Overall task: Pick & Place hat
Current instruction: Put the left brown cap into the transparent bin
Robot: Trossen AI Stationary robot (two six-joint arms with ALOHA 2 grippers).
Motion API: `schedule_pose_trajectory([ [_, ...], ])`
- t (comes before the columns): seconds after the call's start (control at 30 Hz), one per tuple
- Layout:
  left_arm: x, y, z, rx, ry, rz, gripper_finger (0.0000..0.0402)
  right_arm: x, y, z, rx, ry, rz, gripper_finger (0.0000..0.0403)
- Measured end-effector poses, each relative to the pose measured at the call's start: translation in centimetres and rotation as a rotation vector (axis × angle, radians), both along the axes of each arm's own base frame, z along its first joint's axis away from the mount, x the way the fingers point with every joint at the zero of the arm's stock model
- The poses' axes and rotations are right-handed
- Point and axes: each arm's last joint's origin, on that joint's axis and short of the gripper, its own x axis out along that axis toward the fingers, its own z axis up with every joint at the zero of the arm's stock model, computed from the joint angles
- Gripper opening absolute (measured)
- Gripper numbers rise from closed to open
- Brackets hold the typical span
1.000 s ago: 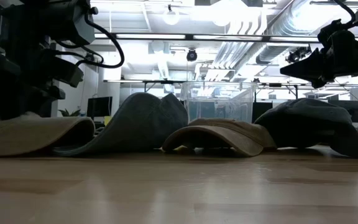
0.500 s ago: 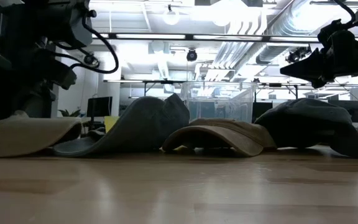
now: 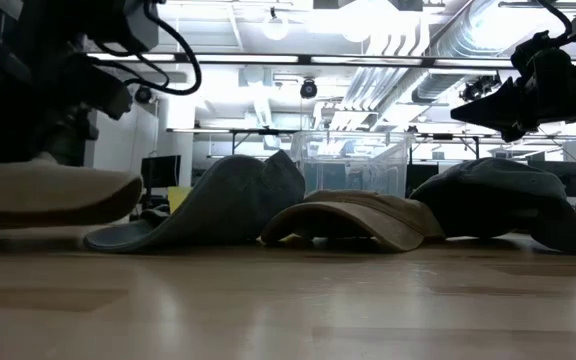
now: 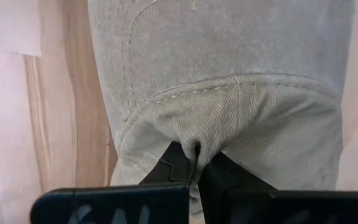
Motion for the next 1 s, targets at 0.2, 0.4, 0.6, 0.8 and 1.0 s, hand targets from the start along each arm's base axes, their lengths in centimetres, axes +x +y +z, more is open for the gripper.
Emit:
schedule_pose_trajectory([
  [0.2, -0.1, 0.0, 0.5, 0.006, 0.019, 0.006, 0.0, 0.0, -0.1, 0.2, -0.133, 0.026, -0.021, 0.0],
  [0.4, 0.2, 0.0, 1.3, 0.021, 0.013, 0.004, 0.0, 0.0, -0.1, 0.2, -0.125, 0.024, -0.025, 0.0],
  [0.6, 0.2, 0.2, 2.3, 0.071, 0.015, 0.002, 0.0, 0.0, -0.1, 0.3, 0.153, -0.089, -0.025, 0.0],
  [0.8, 0.4, 0.2, 3.0, 0.08, 0.002, 0.009, 0.0, 0.0, -0.1, 0.3, 0.522, -0.237, -0.028, 0.0],
  [1.0, 0.5, 0.3, 4.1, 0.132, 0.008, 0.01, 0.0, 0.0, 0.0, 0.3, 0.709, -0.307, 0.0, 0.0],
])
